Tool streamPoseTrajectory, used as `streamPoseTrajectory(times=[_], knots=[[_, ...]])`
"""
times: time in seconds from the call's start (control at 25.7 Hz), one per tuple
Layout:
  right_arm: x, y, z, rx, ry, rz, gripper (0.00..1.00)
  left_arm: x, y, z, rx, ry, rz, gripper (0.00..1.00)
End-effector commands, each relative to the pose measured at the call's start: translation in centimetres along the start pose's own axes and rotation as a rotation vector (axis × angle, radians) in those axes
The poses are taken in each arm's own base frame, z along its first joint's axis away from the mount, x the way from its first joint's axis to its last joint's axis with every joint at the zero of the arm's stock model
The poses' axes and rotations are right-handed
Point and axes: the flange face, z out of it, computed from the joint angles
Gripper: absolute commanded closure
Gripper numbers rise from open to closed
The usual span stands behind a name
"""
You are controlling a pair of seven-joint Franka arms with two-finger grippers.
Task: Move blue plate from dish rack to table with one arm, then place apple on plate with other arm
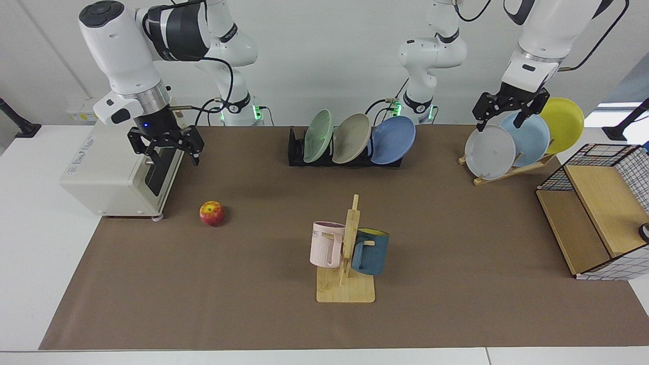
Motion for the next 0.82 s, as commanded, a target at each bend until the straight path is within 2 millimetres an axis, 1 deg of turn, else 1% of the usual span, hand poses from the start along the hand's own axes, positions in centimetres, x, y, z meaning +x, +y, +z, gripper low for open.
streamPoseTrajectory(times=[0.0, 0.08, 0.27, 0.47, 0.62, 0.66, 0.78], knots=[[0.3, 0.0, -0.2, 0.021, 0.011, 0.026, 0.00, -0.5, -0.4, 0.0, -0.014, -0.023, 0.012, 0.00], [0.3, 0.0, -0.2, 0.020, 0.011, 0.026, 0.00, -0.5, -0.3, 0.3, -0.013, -0.026, 0.012, 0.00], [0.3, 0.0, -0.2, 0.020, 0.011, 0.026, 0.00, -0.5, -0.2, 0.3, -0.014, -0.023, 0.014, 0.00], [0.3, 0.0, -0.2, 0.020, 0.011, 0.026, 0.00, -1.2, 0.0, 0.5, -0.013, -0.035, 0.019, 0.00], [0.3, 0.0, -0.2, 0.020, 0.011, 0.026, 0.00, -2.0, 0.3, 1.0, -0.011, -0.049, 0.022, 0.00], [0.3, 0.0, -0.2, 0.020, 0.011, 0.026, 0.00, -2.0, 0.4, 1.3, -0.009, -0.053, 0.022, 0.00], [0.3, 0.0, -0.2, 0.020, 0.011, 0.026, 0.00, -2.3, 0.8, 1.3, -0.001, -0.052, 0.027, 0.00]])
